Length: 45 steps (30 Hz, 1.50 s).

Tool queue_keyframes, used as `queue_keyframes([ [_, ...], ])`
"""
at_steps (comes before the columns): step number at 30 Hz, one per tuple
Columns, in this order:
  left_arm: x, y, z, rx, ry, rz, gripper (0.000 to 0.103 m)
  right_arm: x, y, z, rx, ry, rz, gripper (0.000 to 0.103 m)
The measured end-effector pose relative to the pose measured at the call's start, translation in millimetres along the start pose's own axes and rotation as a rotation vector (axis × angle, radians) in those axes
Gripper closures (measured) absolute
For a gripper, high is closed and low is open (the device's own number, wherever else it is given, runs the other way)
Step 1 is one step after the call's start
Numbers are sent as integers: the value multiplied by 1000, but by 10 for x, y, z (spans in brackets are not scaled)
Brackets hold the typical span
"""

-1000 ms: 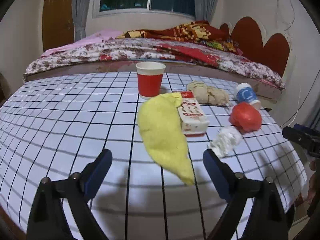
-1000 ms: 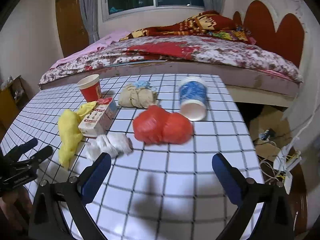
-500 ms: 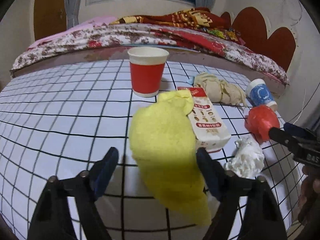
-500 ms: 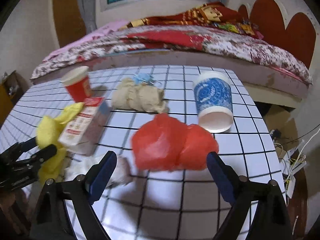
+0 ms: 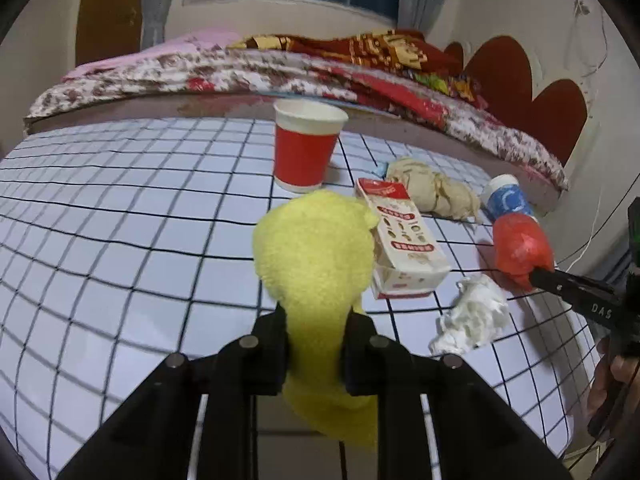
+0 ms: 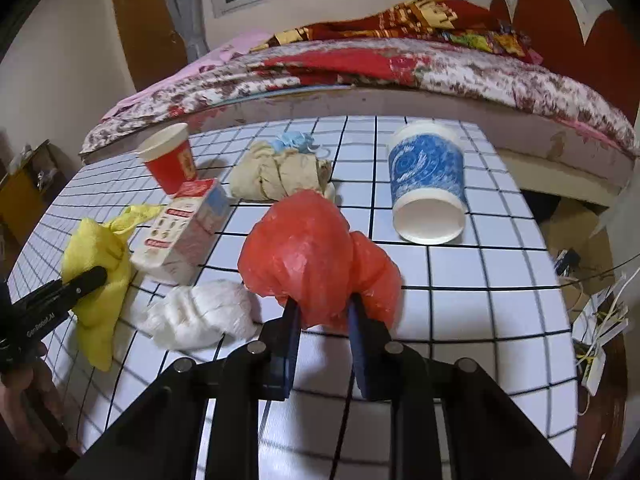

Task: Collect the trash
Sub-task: 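Grasp the yellow cloth with the left gripper while the right gripper grasps the red plastic bag, then carry the yellow cloth and red bag toward the black bin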

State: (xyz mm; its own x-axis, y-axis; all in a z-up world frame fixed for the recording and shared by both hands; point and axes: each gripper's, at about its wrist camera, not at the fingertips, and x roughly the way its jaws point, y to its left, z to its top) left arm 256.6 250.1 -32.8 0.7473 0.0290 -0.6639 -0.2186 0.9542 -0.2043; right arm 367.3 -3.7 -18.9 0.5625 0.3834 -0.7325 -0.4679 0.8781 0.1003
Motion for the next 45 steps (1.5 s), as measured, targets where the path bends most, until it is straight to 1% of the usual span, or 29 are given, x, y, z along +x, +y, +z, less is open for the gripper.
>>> queue_keyframes([
  [2, -128, -6, -56, -4, -25, -2, 81, -130, 4, -27, -8, -22, 5, 79],
  [9, -386, -135, -187, 15, -51, -14, 81, -561, 3, -152, -18, -94, 35, 92],
  [10, -401, -154, -201, 23, -49, -10, 81, -581, 5, -161, -21, -92, 41, 92],
  [12, -375, -158, -217, 23, -33, 0, 81, -515, 2, -205, -23, -48, 60, 92],
  [14, -369, -143, -229, 18, -25, 8, 81, -455, -18, -252, -8, -39, 74, 91],
  [15, -359, -139, -230, 21, -20, 16, 81, -391, -25, -259, 4, -19, 83, 85],
  [16, -340, -138, -235, 28, -10, 26, 81, -355, -16, -255, 11, -3, 91, 77],
  [17, -294, -129, -238, 36, 11, 39, 81, -306, 11, -235, 10, 12, 84, 49],
  [18, -255, -102, -239, 36, 29, 44, 81, -288, 44, -220, 0, 6, 70, 24],
  [19, -225, -70, -236, 32, 38, 49, 81, -285, 87, -203, -12, -15, 54, 18],
  [20, -189, -30, -233, 28, 49, 57, 81, -271, 128, -180, -25, -33, 38, 16],
  [21, -147, 2, -233, 22, 66, 58, 81, -232, 169, -153, -36, -34, 31, 16],
  [23, -95, 48, -229, 9, 80, 50, 75, -115, 213, -124, -42, -14, 42, 16],
  [25, -65, 44, -224, 20, 80, 47, 62, 44, 245, -122, -54, 33, 10, 16],
  [26, -32, 26, -223, 33, 84, 50, 60, 106, 245, -132, -53, 52, 27, 21],
  [27, 2, 13, -221, 40, 91, 48, 60, 156, 248, -147, -50, 68, 53, 46],
  [28, 25, 5, -227, 43, 99, 40, 60, 192, 253, -156, -49, 85, 71, 48],
  [29, 60, 6, -231, 45, 108, 35, 60, 185, 255, -153, -44, 81, 77, 51],
  [30, 68, -3, -227, 50, 104, 35, 61, 160, 259, -150, -42, 71, 82, 52],
  [31, 66, -11, -230, 50, 99, 27, 74, 122, 262, -147, -43, 61, 82, 53],
  [32, 63, -11, -230, 45, 98, 15, 84, 60, 265, -142, -52, 43, 70, 53],
  [33, 36, -16, -227, 41, 91, 6, 86, 13, 268, -144, -60, 29, 59, 53],
  [38, -232, -95, -223, 38, 13, -24, 87, -353, 78, -178, -36, -39, 21, 53],
  [45, -608, -493, -274, 93, -60, -80, 87, -989, -328, -363, 28, -123, -35, 53],
])
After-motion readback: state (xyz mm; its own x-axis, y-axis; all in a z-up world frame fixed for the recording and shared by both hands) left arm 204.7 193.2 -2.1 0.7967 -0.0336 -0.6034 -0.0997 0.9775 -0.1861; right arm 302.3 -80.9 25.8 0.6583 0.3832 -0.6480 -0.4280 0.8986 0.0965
